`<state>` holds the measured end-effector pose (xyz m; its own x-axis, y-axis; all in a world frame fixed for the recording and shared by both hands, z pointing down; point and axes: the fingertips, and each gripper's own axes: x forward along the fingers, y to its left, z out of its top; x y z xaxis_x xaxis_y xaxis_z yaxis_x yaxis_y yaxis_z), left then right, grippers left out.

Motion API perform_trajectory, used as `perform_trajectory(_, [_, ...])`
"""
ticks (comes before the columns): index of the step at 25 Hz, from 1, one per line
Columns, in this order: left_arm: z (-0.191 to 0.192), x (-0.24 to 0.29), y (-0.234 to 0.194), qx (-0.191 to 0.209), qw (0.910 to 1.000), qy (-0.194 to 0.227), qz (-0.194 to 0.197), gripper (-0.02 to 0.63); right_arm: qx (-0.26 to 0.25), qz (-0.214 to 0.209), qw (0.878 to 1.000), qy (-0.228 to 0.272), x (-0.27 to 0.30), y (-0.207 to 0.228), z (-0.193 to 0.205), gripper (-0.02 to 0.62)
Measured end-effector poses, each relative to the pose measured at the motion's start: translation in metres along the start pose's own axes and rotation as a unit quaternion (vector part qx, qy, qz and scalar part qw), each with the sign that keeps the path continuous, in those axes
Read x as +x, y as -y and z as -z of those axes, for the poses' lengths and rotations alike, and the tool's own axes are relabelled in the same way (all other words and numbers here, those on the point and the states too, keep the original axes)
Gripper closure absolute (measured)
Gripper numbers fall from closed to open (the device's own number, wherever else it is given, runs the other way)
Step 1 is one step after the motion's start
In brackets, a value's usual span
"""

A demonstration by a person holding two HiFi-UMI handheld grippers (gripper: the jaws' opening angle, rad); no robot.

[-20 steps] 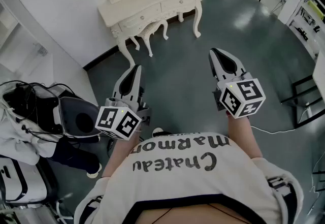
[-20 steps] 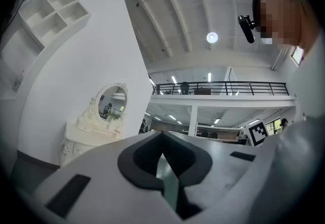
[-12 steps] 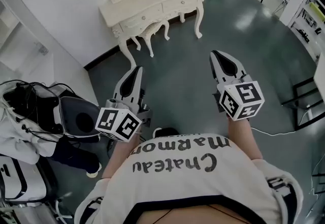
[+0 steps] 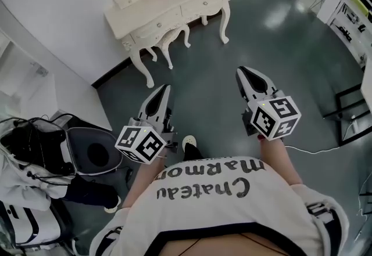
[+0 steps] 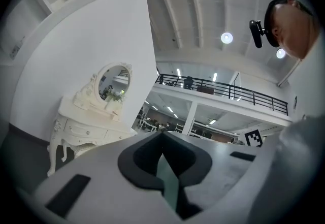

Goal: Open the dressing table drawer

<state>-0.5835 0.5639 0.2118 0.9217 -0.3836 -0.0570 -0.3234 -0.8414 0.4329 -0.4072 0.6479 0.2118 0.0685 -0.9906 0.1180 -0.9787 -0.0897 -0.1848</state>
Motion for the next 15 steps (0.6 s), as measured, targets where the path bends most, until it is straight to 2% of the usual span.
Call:
perform_trajectory(6, [-0.026, 0.057, -0.041, -0.023, 0.9996, 0.003, 0.017, 0.583, 0.016, 0.015, 1.0, 0.003, 0.065, 0.025, -0.017, 0.565])
perform_trajectory(15, [-0.089, 0.125, -0.103, 0.015, 0.9984, 0.017, 0.052, 0.583, 0.013, 0.012, 1.0, 0.021, 0.164, 0.027, -0.056, 0.565])
